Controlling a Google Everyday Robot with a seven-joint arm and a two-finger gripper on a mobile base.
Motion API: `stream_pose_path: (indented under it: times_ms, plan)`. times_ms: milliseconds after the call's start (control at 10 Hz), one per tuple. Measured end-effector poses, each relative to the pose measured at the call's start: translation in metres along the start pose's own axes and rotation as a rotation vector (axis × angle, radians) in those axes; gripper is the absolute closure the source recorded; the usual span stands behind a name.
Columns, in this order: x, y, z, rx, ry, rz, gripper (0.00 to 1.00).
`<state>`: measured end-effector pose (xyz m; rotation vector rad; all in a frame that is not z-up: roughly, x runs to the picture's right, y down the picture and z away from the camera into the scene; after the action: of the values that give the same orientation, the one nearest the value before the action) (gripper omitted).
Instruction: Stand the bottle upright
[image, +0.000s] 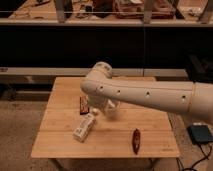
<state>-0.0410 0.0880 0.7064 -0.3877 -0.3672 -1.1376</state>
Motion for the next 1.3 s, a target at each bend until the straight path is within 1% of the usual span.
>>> stream_pose_path:
  times_ms: [200, 300, 400, 600, 800, 1000, 1100, 1200, 1300]
  plan:
    - [-0.001, -0.003, 0.002, 0.006, -0.002, -0.002, 0.37]
    - [-0.003, -0.004, 0.011, 0.012, -0.021, 0.002, 0.37]
    - [-0.007, -0.012, 0.024, 0.026, -0.056, 0.011, 0.37]
    - [-0.016, -0.021, 0.043, 0.042, -0.120, 0.019, 0.37]
    - [-0.024, -0.025, 0.065, 0.046, -0.215, 0.024, 0.37]
    - [-0.024, -0.030, 0.079, 0.053, -0.276, 0.027, 0.37]
    - [-0.024, -0.032, 0.084, 0.050, -0.289, 0.023, 0.37]
    - [-0.023, -0.036, 0.091, 0.037, -0.296, 0.014, 0.37]
    - [-0.024, -0.038, 0.097, 0.023, -0.293, 0.003, 0.37]
